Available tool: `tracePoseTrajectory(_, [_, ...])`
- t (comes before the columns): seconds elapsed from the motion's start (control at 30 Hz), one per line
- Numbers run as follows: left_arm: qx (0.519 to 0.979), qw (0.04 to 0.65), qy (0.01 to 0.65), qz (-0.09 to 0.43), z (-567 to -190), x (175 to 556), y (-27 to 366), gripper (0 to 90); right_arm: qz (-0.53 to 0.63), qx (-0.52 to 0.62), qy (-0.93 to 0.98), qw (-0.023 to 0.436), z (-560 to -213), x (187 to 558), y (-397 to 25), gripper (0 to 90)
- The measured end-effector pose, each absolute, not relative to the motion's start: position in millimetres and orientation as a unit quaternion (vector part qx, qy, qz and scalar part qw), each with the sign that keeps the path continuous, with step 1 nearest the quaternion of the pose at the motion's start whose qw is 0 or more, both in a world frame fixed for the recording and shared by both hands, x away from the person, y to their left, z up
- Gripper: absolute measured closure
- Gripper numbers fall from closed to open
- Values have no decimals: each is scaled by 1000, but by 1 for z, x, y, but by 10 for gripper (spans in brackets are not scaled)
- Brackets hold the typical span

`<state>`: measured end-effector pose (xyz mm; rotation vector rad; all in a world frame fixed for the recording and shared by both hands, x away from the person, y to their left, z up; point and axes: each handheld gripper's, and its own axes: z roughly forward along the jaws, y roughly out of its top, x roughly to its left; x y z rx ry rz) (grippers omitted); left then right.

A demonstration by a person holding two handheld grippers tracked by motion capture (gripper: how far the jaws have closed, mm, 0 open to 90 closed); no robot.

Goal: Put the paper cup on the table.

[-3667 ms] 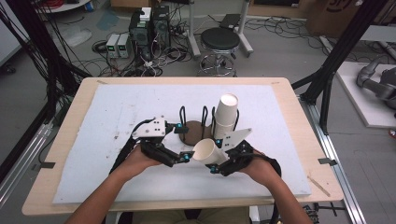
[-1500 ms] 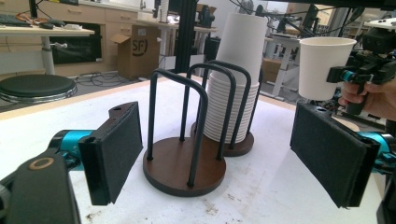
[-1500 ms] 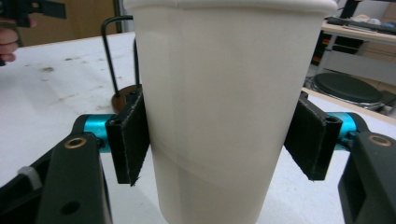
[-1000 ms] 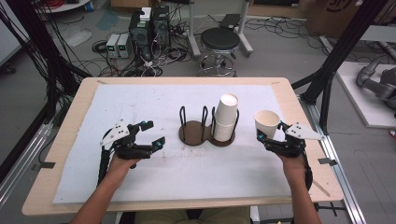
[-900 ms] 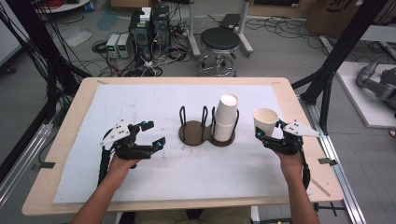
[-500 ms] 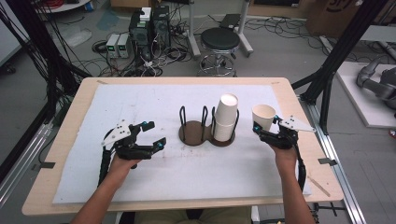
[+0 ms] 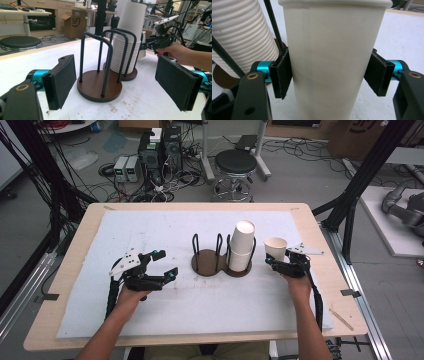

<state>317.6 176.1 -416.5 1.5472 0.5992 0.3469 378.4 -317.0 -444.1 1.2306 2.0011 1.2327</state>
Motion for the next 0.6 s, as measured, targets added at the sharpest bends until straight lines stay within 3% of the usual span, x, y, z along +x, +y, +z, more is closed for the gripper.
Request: tracePoseTrajectory(0.6, [688,657,267,153,-416,318,178,170,413,435,765,233,-443,362,-326,297])
